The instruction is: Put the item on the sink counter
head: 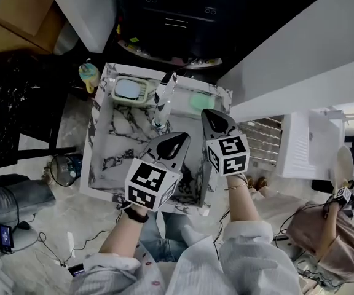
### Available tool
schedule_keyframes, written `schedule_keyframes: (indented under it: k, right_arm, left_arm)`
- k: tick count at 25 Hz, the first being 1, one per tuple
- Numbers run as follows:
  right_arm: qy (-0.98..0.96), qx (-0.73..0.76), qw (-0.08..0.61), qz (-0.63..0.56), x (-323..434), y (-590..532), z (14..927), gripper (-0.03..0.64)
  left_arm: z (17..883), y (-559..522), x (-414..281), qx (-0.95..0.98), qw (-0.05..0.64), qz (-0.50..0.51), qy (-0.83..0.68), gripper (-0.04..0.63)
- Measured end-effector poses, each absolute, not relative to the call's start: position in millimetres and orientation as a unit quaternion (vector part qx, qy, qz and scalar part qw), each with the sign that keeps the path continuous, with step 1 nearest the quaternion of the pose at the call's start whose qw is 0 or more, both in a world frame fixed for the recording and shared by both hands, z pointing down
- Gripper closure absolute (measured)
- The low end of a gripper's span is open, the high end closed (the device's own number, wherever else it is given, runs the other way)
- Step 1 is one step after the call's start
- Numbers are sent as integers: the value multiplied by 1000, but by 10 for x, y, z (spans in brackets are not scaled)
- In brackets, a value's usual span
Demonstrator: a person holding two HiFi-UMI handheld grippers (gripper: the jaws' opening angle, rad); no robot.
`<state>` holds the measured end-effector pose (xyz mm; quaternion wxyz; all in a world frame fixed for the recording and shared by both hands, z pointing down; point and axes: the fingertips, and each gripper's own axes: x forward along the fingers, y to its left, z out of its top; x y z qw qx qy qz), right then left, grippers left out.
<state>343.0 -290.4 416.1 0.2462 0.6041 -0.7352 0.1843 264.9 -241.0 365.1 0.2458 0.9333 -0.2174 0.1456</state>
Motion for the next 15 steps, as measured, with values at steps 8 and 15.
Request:
schedule_keyframes:
  k: [8,15]
  right_arm:
    - [-750,568,283,188,3505,-3054,4444,591]
    - [-776,501,345,167,3492,-3137,4623,431]
  left_arm:
    - [3845,-2428,2617,927,261,161,-218,575]
    - [3911,-2448,2581,924,263,170,-220,575]
